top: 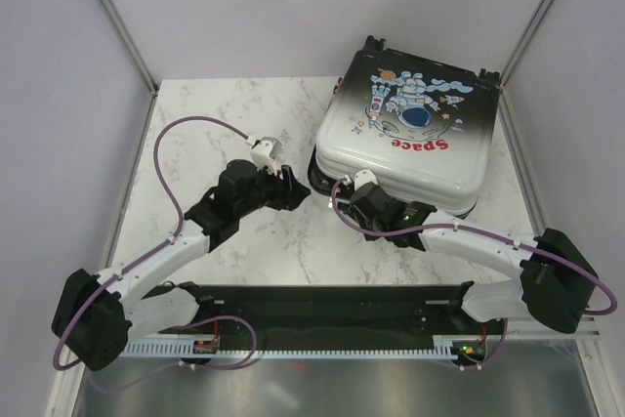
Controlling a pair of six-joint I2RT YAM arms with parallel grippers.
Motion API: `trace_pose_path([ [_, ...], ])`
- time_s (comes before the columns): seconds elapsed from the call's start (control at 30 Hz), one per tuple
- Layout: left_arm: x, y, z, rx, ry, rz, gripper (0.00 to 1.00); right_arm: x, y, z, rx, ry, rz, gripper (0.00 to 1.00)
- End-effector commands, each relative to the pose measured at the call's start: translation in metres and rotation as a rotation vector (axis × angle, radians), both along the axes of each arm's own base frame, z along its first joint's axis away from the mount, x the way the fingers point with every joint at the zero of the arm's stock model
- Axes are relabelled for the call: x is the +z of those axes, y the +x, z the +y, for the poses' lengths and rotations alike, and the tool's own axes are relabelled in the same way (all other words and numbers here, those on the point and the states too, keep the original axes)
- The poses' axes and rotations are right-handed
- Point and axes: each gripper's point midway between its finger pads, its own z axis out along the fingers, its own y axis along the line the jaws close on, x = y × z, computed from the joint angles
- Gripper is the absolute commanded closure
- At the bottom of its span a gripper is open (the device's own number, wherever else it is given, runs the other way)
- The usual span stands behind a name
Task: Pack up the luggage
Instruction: Zip the luggage at the center of the board.
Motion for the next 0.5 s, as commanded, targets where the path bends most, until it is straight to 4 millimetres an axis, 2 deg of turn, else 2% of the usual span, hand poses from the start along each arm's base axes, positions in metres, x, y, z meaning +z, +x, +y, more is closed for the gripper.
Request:
trace_pose_path([
  [0.0,0.030,0.004,0.008,-0.034,0.053,-0.159,0.37,-0.038,-0.031,-0.074,-0.302,-0.174,0.179,1.00],
  [0.03,0.031,0.002,0.005,-0.051,0.056,-0.166,0.33,-0.038,-0.031,-0.075,-0.305,-0.174,0.178,1.00],
  [0.1,0.033,0.001,-0.001,-0.060,0.069,-0.189,0.31,-0.038,-0.031,-0.074,-0.306,-0.173,0.180,1.00],
  [0.27,0.018,-0.002,-0.019,-0.014,0.157,-0.215,0.31,-0.041,-0.031,-0.073,-0.309,-0.177,0.191,1.00],
  [0.3,0.015,-0.009,-0.027,-0.025,0.157,-0.212,0.31,-0.042,-0.031,-0.074,-0.312,-0.177,0.193,1.00],
  [0.37,0.009,-0.007,-0.027,0.031,0.162,-0.201,0.31,-0.042,-0.031,-0.072,-0.313,-0.174,0.193,1.00],
  [0.47,0.011,-0.006,-0.037,0.070,0.124,-0.197,0.31,-0.042,-0.030,-0.070,-0.317,-0.167,0.194,1.00],
])
